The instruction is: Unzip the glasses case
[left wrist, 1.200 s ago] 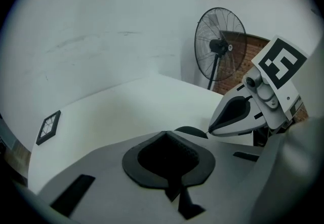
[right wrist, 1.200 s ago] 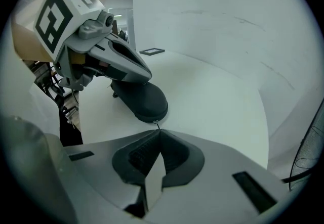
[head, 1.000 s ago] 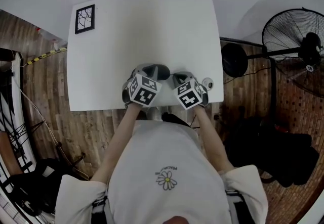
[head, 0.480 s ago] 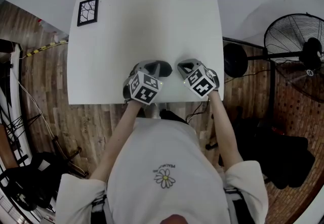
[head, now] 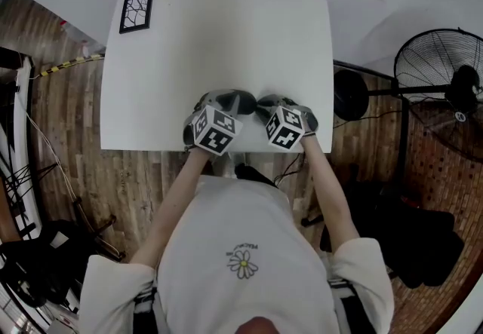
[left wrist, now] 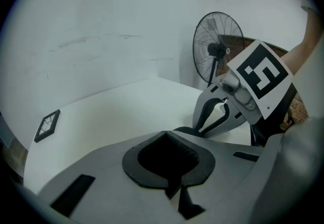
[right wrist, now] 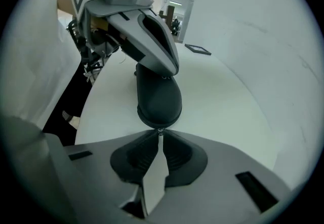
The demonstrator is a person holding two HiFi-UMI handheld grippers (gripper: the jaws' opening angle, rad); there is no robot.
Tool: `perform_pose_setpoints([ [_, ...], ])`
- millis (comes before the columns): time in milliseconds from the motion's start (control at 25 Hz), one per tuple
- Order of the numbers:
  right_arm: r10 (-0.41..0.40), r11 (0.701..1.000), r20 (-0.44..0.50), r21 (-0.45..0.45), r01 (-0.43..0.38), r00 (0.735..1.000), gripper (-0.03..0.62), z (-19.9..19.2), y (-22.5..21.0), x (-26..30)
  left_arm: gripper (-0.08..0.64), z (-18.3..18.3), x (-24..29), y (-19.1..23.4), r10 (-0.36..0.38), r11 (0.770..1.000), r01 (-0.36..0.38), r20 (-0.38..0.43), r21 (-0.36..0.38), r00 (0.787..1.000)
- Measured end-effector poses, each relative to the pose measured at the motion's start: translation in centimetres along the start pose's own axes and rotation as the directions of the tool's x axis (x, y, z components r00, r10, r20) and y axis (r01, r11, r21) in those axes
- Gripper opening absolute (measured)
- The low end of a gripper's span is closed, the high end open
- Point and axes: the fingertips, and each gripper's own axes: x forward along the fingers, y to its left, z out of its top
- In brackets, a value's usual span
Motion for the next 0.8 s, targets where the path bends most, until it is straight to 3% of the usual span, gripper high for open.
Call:
perform_pose_setpoints([
  [320,-0.016,0.998,-0.024,0.056,0.017,1.000,0.028,-0.21,-0.27,-0.43,0.012,-0.06,-0.04,0.03,0.006,1.000,-0.006,0.004,0.006,1.000],
  [680,-0.145,0.988,-0.142,-0.069,0.136,0.979,0.026,-0.39,0.37,-0.93,0.014,-0.08,-0.11,-0.19,0.008,0.999,-0.008,0.006,0.047,1.000],
  [800,-0.135,0.990,-0.136,0.026,0.140,0.981,0.026,-0.31,0.47,-0.80,0.012,-0.14,-0.18,-0.14,0.013,0.998,-0.013,0.012,0.056,1.000],
])
